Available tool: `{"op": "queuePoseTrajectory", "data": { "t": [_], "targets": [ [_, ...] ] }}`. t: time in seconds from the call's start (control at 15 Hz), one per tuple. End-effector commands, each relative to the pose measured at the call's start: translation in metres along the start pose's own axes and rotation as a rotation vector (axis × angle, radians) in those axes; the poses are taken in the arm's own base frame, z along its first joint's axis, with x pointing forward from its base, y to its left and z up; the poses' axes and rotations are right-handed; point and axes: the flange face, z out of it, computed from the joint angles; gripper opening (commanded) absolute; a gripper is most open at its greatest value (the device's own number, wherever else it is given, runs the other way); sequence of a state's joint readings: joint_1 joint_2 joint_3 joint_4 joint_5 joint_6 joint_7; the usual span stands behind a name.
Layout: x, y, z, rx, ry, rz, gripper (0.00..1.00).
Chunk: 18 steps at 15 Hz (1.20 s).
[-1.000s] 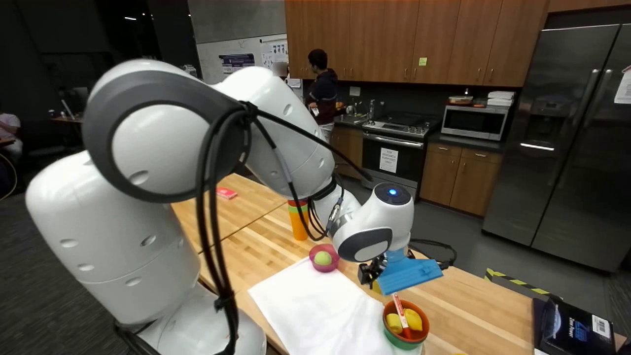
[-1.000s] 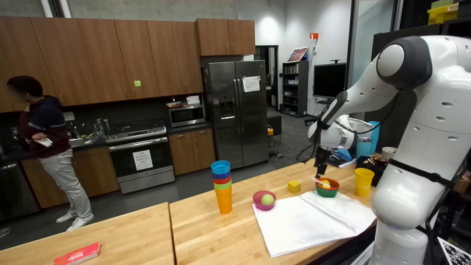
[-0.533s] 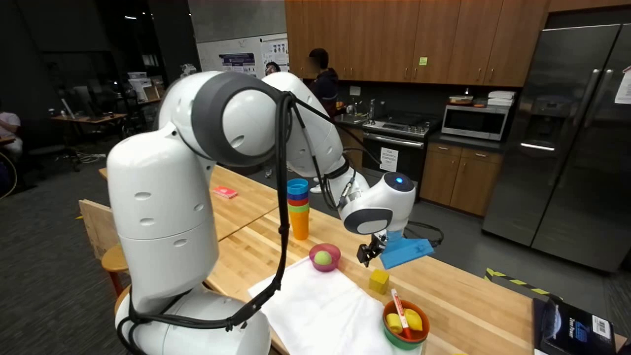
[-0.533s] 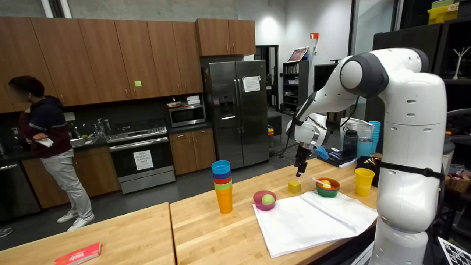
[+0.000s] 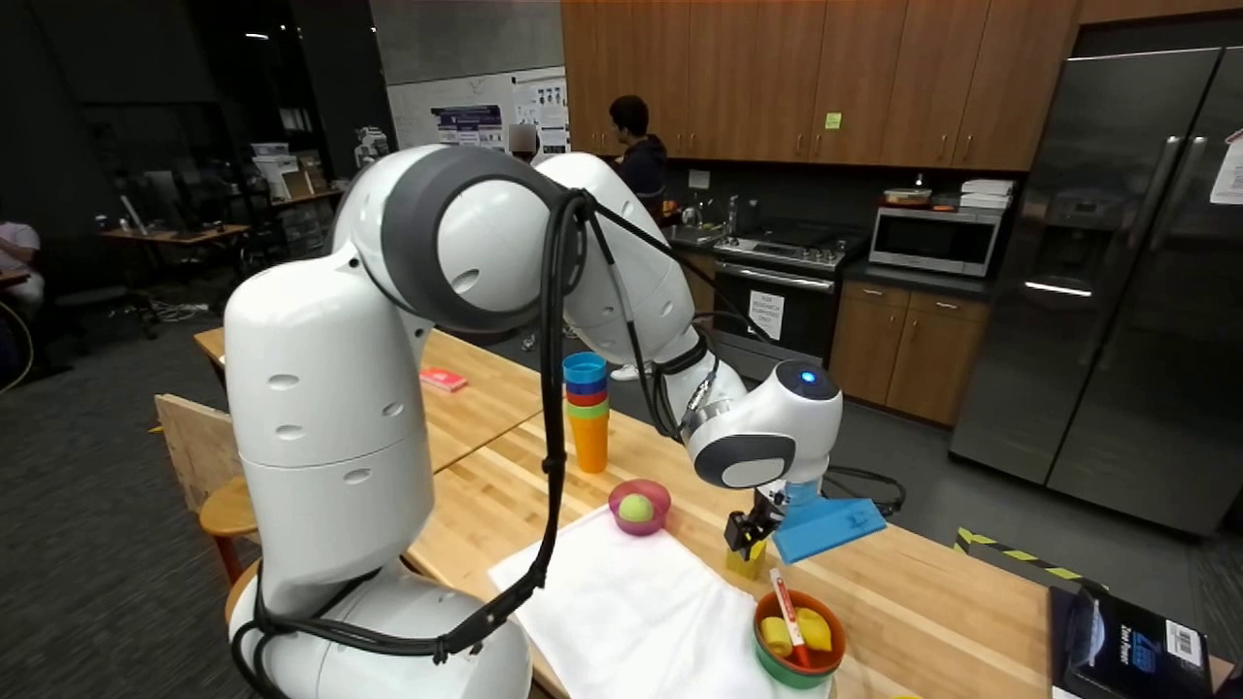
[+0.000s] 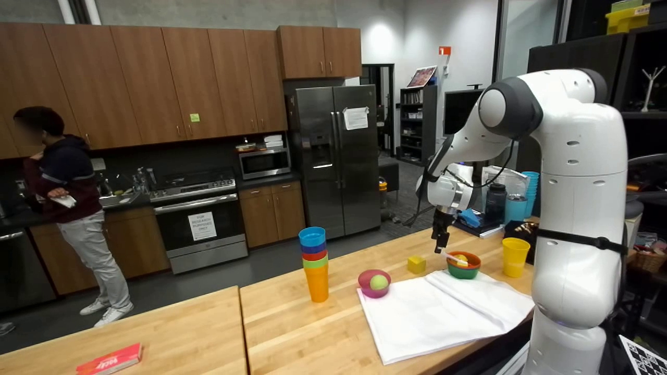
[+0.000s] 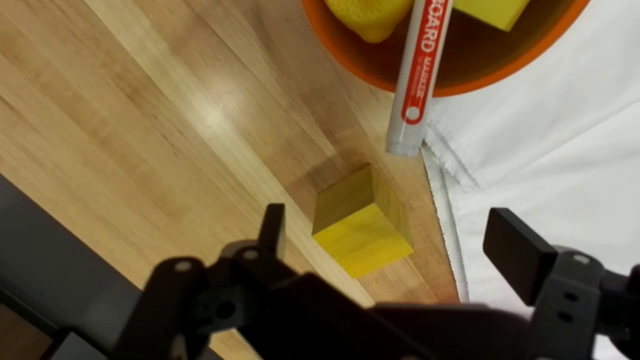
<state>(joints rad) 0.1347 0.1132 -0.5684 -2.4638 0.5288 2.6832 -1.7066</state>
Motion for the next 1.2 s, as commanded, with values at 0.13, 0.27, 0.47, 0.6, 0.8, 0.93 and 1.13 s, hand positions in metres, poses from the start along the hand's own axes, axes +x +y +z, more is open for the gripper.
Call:
{"op": "queuePoseTrajectory", "data": {
  "t": [0.13, 0.27, 0.47, 0.6, 0.8, 0.93, 1.13],
  "targets": [
    [0.003, -0.003, 0.006, -0.011, -0.020, 0.015, 1.00],
    [0.003, -0.002, 0.013, -0.021, -0.058, 0.040, 1.00],
    [0.006, -0.005, 0.023, -0.034, -0.106, 0.073, 1.00],
    [0.011, -0.007, 0.029, -0.041, -0.148, 0.082, 1.00],
    [0.012, -0.007, 0.026, -0.057, -0.205, 0.103, 1.00],
    [0.009, -0.007, 0.017, -0.079, -0.234, 0.118, 1.00],
    [0.007, -0.004, 0.002, -0.109, -0.275, 0.133, 1.00]
  ]
}}
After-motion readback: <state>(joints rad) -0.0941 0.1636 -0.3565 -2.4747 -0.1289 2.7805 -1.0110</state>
